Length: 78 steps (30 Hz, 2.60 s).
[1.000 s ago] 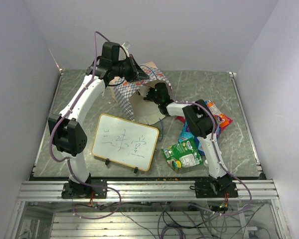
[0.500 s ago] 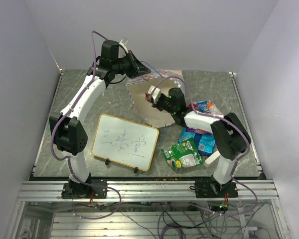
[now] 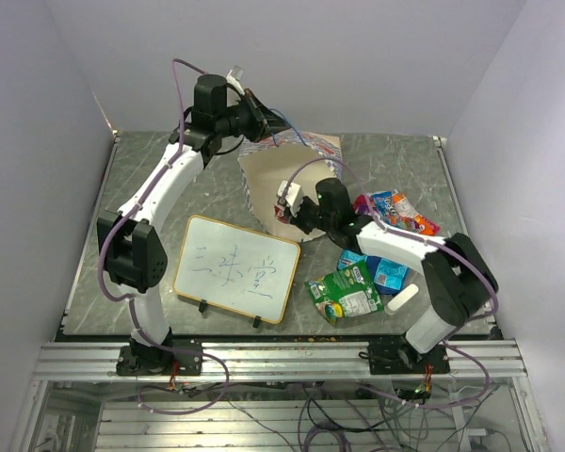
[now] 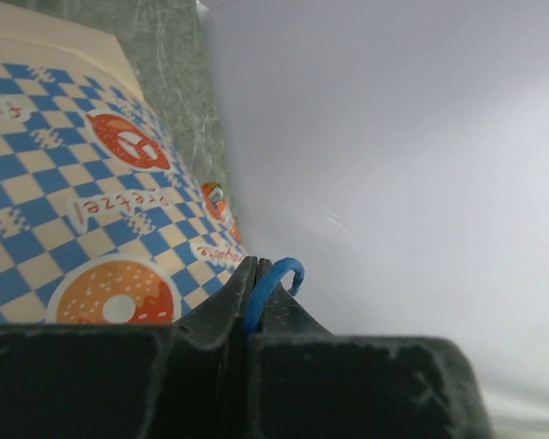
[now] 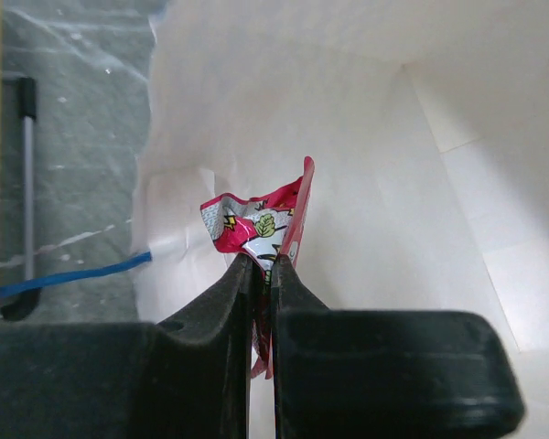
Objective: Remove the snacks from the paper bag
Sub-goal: Take out the snack from the paper bag, then place the snack at the center of the board, then adjust the paper bag at the center of the board.
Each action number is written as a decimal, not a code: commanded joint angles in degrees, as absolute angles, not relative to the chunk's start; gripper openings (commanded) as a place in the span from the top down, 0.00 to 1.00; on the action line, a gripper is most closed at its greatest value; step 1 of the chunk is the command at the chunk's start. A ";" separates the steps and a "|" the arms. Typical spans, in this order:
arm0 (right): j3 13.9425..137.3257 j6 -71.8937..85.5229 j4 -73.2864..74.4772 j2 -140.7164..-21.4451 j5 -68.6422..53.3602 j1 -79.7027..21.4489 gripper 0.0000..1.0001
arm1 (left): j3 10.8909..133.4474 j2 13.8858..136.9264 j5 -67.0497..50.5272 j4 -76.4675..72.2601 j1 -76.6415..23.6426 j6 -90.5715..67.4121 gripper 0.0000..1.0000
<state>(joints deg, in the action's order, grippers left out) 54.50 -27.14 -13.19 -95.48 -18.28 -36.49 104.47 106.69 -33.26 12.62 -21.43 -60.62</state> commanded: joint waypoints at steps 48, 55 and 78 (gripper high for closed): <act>58.35 11.94 17.83 -54.25 23.29 -35.24 1.00 | 108.49 111.23 -9.09 -7.05 -23.70 -91.04 0.93; 60.59 12.73 16.81 -54.13 28.96 -35.16 1.00 | 114.21 113.29 -7.35 -4.33 -26.36 -90.38 0.93; 68.05 10.29 21.01 -56.03 24.41 -35.19 1.00 | 89.82 101.48 -14.09 -7.23 -7.27 -87.15 0.93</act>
